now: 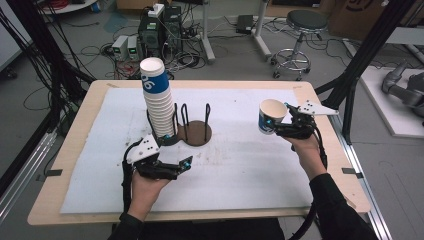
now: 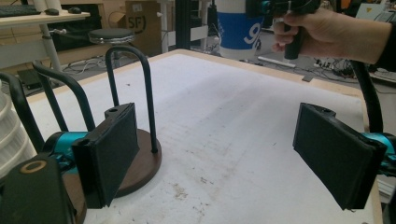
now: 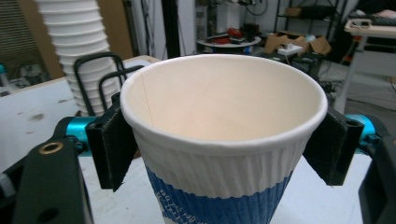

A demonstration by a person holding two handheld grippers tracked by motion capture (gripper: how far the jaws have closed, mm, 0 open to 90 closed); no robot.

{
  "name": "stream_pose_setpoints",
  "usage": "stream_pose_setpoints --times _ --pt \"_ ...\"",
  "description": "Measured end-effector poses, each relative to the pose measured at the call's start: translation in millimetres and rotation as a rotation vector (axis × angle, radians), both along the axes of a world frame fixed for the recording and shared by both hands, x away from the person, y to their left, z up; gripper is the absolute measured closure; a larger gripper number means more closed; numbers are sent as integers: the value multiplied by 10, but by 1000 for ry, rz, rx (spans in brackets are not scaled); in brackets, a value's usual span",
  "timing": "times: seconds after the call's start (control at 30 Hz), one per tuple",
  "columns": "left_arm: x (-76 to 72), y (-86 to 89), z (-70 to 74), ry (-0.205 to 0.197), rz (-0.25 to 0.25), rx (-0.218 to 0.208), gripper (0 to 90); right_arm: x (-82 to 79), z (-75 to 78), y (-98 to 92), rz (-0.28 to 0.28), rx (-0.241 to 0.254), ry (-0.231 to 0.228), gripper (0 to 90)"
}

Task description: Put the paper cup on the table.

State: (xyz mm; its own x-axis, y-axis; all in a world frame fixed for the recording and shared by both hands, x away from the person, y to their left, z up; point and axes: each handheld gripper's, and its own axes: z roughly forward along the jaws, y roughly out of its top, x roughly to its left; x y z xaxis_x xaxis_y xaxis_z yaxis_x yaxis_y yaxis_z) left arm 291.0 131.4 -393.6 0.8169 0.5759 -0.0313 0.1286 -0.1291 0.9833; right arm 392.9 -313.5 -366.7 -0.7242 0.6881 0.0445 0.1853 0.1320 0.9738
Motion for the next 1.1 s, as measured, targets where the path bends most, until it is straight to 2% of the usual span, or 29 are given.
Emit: stream_pose_setpoints --times 0.37,0.6,0.7,1.1 --pt "2 -15 -10 4 -10 0 143 121 -253 -62 -111 11 43 212" --pt "4 -34 -20 5 -12 1 143 242 -411 -46 -151 -26 90 212" --pt "2 -45 -22 4 -15 3 143 292 -468 -36 -171 -23 103 212" --pt "13 -14 -22 3 -5 -1 143 482 -674 -21 -239 -19 112 210"
